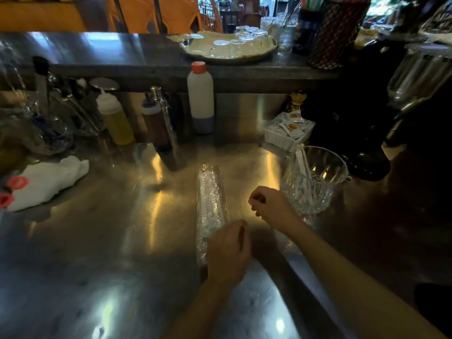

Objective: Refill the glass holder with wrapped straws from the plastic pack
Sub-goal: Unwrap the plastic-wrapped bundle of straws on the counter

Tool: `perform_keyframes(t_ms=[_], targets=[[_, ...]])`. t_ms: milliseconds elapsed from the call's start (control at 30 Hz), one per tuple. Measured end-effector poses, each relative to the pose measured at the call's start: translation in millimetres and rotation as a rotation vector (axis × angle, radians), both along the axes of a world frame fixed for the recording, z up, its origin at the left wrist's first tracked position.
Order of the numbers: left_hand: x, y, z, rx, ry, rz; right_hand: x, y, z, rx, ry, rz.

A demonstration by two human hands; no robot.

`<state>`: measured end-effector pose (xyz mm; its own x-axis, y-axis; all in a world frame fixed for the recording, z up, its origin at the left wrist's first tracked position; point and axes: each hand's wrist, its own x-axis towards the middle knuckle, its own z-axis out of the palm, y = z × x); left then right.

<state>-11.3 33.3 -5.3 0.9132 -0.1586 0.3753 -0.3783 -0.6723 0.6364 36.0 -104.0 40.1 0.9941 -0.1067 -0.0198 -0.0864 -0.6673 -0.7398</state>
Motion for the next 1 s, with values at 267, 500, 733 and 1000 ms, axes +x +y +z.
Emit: perform_keyframes(t_ms=[267,500,733,1000], targets=[[36.0,40.9,-6.7,0.086,0.376,0.123,15.7,37.3,-46.9,0.233,0.253,-0.075],[38.9,42.4,-4.8,-0.217,0.496,0.232,22.1,52.8,-50.1,0.298,0.298,-0.047],[48.7,40.9,9.0,-0.794,0.842,0.258,1.3,57.1,-31.4,0.276,0.025,0.110],[48.3,43.9,4.6,-0.804,0.891,0.315,-13.4,45.3,-36.1,0.117,0.066,0.411]])
